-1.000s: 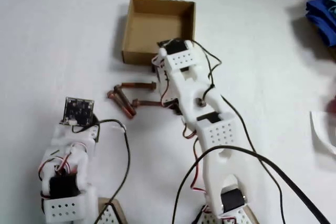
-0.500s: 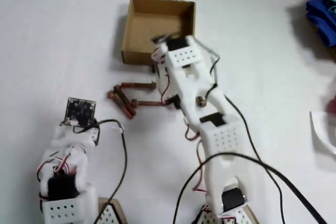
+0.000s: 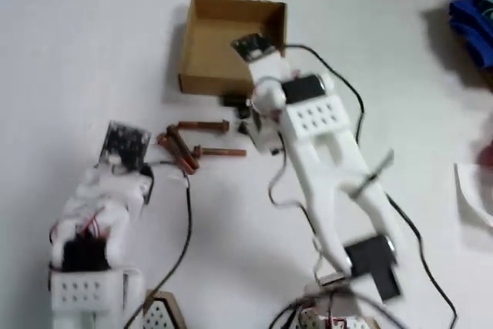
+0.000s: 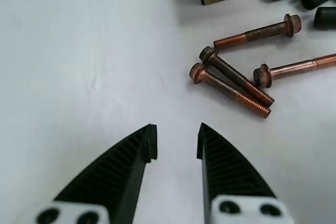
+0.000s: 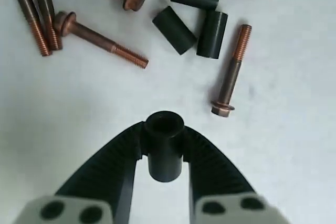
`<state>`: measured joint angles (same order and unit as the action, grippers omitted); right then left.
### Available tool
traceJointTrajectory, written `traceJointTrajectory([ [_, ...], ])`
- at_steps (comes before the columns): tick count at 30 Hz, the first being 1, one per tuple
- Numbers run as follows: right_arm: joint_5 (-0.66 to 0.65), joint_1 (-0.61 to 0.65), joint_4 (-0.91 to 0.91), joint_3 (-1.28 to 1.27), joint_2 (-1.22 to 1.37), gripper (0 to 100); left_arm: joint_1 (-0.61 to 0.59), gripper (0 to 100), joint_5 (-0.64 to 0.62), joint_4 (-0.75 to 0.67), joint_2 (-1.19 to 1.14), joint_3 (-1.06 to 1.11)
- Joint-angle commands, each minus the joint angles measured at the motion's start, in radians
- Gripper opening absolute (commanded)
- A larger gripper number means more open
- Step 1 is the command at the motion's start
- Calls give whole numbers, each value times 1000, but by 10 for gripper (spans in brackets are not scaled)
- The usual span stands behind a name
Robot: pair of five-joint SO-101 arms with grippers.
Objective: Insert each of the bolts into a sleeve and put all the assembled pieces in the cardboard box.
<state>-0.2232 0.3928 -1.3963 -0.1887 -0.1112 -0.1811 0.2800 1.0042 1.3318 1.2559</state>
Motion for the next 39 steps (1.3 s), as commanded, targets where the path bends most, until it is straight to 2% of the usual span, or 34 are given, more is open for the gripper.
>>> traceJointTrajectory([
  [1, -17, -61, 88, -170, -234, 20, 11, 155, -26, -2, -371, -286],
  [6, -18, -154, 122, -285, -366, 20, 83, 155, -155, 84, -717, -536],
  [12, -18, -197, 122, -341, -430, 20, 152, 155, -184, 87, -887, -621],
  [18, -18, -191, 122, -364, -475, 20, 146, 155, -210, 87, -937, -621],
  [25, -18, -189, 122, -364, -475, 20, 149, 155, -540, 80, -944, -610],
  [29, -18, -191, 122, -364, -479, 20, 150, 172, -482, 77, -945, -611],
  [34, -18, -191, 120, -364, -475, 20, 138, 310, -568, 57, -945, -607],
  [39, -17, -189, 120, -364, -473, 20, 138, 316, -580, 57, -950, -602],
])
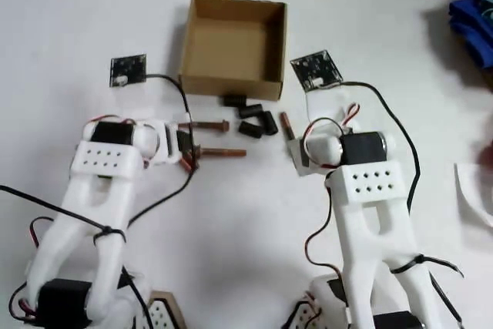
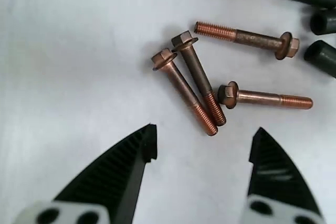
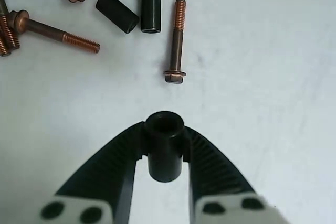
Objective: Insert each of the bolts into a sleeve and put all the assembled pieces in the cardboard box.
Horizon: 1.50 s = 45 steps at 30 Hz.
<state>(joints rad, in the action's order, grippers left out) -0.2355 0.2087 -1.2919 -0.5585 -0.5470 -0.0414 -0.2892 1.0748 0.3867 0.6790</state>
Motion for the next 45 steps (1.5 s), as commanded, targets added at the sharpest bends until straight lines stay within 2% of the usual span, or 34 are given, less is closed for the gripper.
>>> traceJointTrajectory([
  [1, -5, -5, 16, 6, -38, 20, -2, 316, -11, -15, -18, -21],
  [8, -5, -5, 16, 6, -38, 20, -5, 316, -9, 20, -302, -133],
  [19, -5, -7, 16, 6, -38, 20, 0, 316, -15, 324, -657, -489],
  [24, -5, -5, 16, 6, -38, 20, 0, 308, -15, 433, -747, -584],
  [30, -5, -5, 16, 6, -44, 20, 0, 131, -11, 442, -842, -670],
  [32, -5, -5, 16, 6, -44, 20, -3, 99, -11, 442, -872, -690],
  [39, -5, -8, 16, 6, -44, 20, -5, 91, 2, 459, -904, -774],
  [42, -5, -10, 16, 6, -44, 20, -3, 91, 98, 537, -904, -854],
  [45, -5, -12, 16, 6, -44, 20, -14, 91, 118, 635, -904, -977],
])
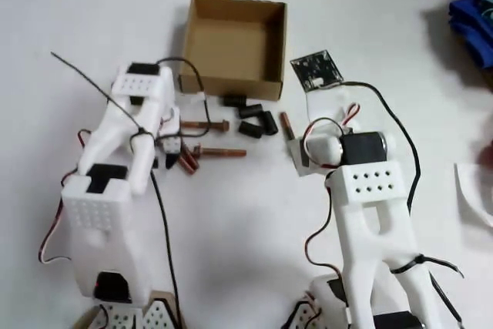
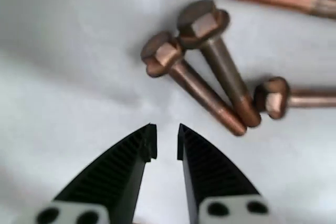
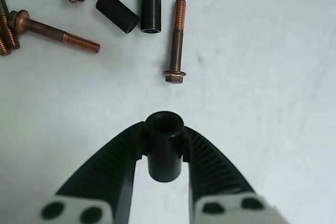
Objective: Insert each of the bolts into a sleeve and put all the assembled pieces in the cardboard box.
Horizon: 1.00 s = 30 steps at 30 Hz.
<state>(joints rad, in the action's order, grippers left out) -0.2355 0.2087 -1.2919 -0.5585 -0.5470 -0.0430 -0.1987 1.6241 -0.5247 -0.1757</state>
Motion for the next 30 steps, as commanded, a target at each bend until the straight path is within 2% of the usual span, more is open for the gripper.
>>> traceJointTrajectory([
  [1, -5, -10, 16, 6, -44, 20, -14, 92, 12, 110, 6, -166],
  [5, -5, -5, 33, 8, -42, 20, -21, 97, -164, 106, -5, -225],
  [10, -5, -7, 44, 9, -44, 20, -18, 198, -298, 18, -6, -136],
  [15, -5, -12, 44, 9, -44, 20, -8, 217, -345, -58, -6, -104],
  [21, -5, -13, 42, 9, -45, 20, 8, 217, -419, -58, -112, -110],
  [26, -5, -13, 44, 9, -45, 20, 8, 193, -423, -66, -219, -113],
  [30, -5, -13, 44, 9, -45, 20, 8, 189, -413, -34, -270, -208],
])
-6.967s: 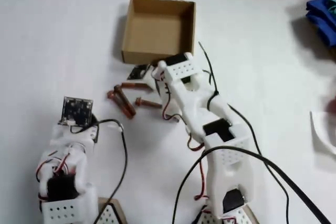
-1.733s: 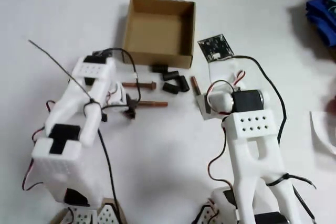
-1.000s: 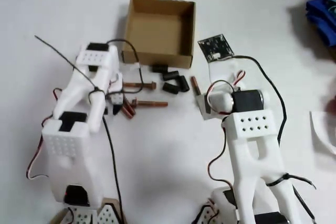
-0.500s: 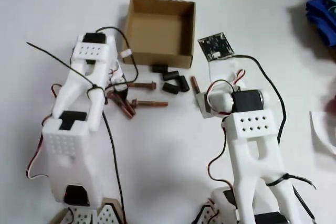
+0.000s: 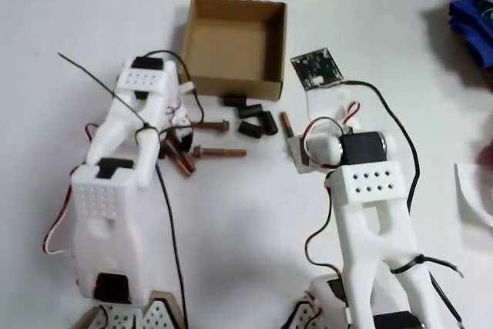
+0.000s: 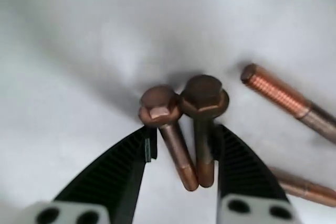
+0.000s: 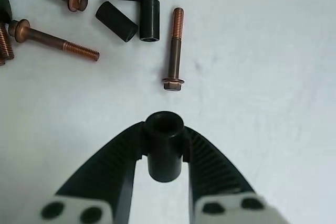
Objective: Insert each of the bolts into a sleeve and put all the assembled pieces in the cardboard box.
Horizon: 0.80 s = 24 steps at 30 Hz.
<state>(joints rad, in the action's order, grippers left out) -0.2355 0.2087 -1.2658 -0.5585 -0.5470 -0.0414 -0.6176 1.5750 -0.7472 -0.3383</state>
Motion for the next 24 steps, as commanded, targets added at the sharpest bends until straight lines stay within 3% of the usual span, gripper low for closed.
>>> traceJointTrajectory([
  [1, -5, -13, 18, 11, -45, 20, 6, 189, 18, 29, -55, -77],
  [9, -2, -13, 18, 11, -45, 20, 11, 188, 66, 203, -72, -321],
  [18, -5, -12, 25, 11, -44, 20, 23, 190, 167, 207, -60, -329],
  [24, -5, -13, 41, 6, -36, 20, 18, 189, 169, 212, -58, -326],
])
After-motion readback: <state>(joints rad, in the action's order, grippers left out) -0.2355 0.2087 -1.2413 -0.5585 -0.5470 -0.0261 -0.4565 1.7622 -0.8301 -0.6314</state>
